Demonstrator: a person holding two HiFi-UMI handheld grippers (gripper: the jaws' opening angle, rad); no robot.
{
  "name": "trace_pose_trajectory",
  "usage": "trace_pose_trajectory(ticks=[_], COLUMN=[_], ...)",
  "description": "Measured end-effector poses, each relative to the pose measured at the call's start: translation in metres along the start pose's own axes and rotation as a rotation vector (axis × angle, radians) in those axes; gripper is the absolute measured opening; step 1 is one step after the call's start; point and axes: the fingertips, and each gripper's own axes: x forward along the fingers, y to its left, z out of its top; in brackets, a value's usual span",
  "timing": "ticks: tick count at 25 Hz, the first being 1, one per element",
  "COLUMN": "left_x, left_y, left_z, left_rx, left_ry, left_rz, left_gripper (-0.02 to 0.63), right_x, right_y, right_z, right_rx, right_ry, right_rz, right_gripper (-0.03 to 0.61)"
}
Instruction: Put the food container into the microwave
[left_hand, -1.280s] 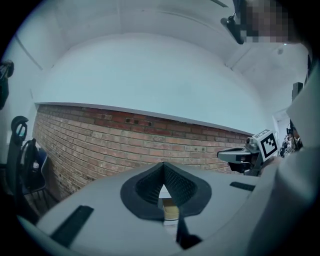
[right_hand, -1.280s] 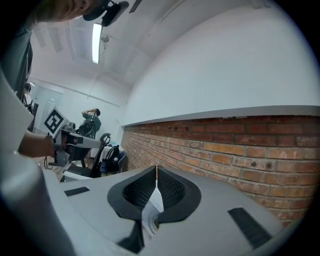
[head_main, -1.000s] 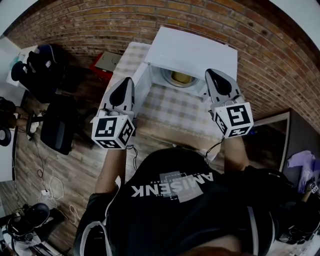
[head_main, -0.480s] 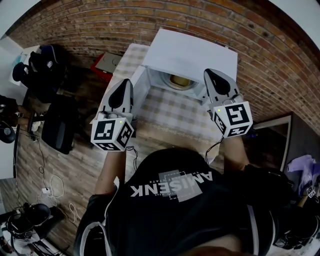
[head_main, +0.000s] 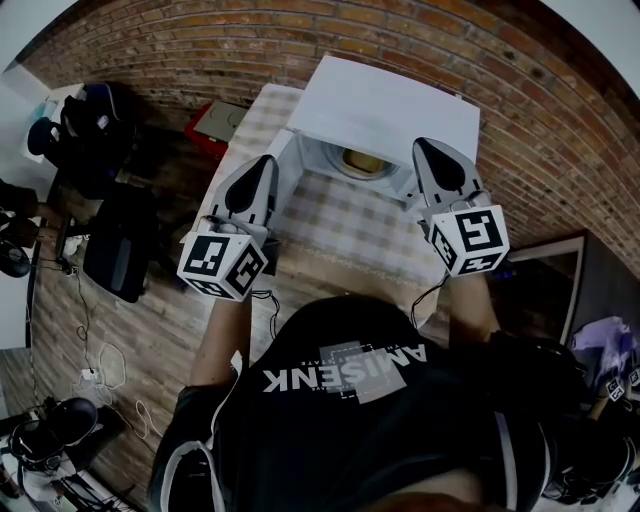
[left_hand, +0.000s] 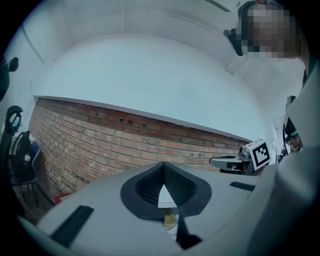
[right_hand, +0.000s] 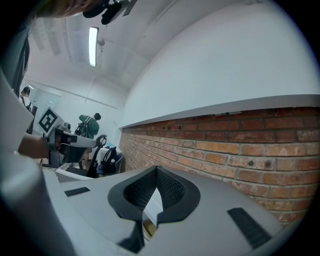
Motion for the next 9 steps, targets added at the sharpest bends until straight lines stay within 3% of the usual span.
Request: trace_pose_trajectory(ticks=[5, 9], left_x=[0.0009, -0.0029], left_y=[-0.0001, 0.0009], left_z=[-0.0018, 0.0006], left_rx=[0.024, -0.004], left_ry=[0.002, -0.016], left_rz=[-0.004, -0.007], left_gripper=[0.011, 0.011], right_x=[0.0011, 0.0006], right_y=[-0.0007, 0.0023], right_z=[-0.0016, -0.0013], right_rx=[-0.003, -0.010], right_ry=[0.001, 0.003], right_rz=[-0.001, 0.002], right_gripper=[0.040, 0.040])
